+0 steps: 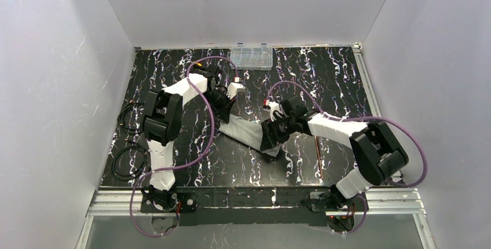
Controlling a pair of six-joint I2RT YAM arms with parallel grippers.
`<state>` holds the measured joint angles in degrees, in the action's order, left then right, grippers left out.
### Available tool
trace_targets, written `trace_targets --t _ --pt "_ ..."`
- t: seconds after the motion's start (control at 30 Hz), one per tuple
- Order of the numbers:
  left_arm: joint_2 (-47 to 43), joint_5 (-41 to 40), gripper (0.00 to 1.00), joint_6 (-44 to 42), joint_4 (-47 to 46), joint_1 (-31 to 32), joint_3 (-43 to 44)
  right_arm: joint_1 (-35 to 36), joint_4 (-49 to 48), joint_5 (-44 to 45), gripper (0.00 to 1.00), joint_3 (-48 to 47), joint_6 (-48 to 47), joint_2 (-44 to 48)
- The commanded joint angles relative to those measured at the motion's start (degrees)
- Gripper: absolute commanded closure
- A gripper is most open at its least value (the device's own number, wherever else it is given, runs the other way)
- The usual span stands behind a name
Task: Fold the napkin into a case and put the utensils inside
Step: Fold the 2/3-rectangle-folded napkin at the center of the board, then pick up the top corner of the smaller rectangle folded napkin from the center of the board.
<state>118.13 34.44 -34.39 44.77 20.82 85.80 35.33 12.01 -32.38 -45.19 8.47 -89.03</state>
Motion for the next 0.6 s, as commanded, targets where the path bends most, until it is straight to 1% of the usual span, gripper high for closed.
trace_targets --t 0.0,0.13,0.23,0.3,0.33,0.37,0.47,0.57 --pt "0.38 0.00 1.00 1.19 0.48 0.26 1.41 -0.06 -0.17 2.60 0.27 -4.08 0.51 6.25" --pt "0.18 0.34 1.00 0.82 0.46 0.20 0.90 -0.07 1.37 4.70 0.20 -6.24 -0.59 8.02" --pt "-0.02 0.98 1.00 1.06 0.48 0.25 0.95 0.02 -2.63 4.56 0.18 -6.72 0.66 7.36" --pt "-0.25 1.60 1.00 1.49 0.45 0.20 0.94 0.38 -9.81 4.64 0.19 -5.95 3.57 6.08" --pt "-0.26 1.96 1.00 1.84 0.48 0.22 1.01 0.90 -15.68 4.68 0.20 -5.48 5.16 4.89" --pt "-0.22 2.34 1.00 2.29 0.45 0.20 1.15 1.52 -19.59 4.96 0.20 -5.27 6.47 3.42" --pt "-0.18 3.54 1.00 3.82 0.48 0.18 1.38 3.84 -27.29 6.91 0.21 -5.95 7.28 -1.93" --pt "-0.09 4.65 1.00 5.24 0.49 0.20 1.54 4.43 -35.82 7.42 0.20 -5.12 8.63 -7.30"
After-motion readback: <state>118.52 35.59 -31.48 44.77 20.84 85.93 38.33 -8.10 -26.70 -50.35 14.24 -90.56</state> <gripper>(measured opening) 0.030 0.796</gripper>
